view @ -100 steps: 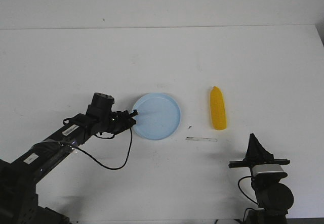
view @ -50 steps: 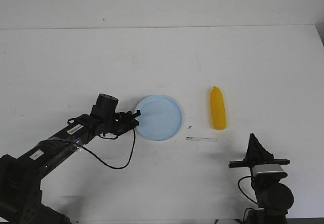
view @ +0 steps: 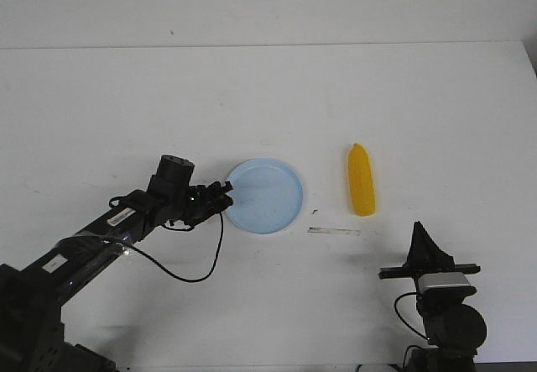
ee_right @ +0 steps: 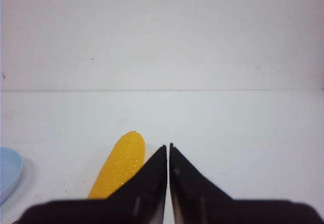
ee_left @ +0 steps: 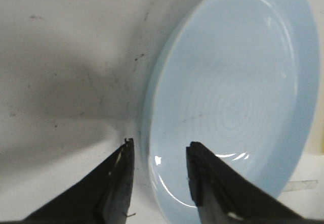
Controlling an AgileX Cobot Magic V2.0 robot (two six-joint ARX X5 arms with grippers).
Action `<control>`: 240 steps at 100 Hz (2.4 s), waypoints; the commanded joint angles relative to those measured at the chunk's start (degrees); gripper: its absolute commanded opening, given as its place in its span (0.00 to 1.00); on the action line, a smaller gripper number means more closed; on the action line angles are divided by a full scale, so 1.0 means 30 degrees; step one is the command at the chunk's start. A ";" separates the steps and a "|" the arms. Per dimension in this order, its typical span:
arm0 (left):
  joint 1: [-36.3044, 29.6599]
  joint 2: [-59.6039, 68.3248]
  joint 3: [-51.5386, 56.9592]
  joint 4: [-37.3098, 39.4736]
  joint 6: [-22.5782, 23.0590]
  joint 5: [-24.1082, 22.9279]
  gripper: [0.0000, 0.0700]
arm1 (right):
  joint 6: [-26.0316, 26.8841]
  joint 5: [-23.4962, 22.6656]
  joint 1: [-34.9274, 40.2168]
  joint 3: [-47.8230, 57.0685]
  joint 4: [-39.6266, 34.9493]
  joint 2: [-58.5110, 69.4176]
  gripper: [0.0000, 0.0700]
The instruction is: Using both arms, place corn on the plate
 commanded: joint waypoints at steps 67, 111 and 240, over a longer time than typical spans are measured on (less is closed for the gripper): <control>0.2040 -0.7402 0.0255 0.0466 1.0666 -0.4947 0.00 | 0.0189 -0.0007 0.0022 -0.0029 0.0204 0.0007 0.01; 0.4765 -1.2764 -0.0605 0.0488 1.4396 -0.7490 0.00 | 0.0189 -0.0007 0.0022 -0.0029 0.0204 0.0007 0.01; 0.7468 -2.7940 -1.2604 0.2783 1.4535 -0.7468 0.00 | 0.0189 -0.0007 0.0022 -0.0029 0.0204 0.0007 0.01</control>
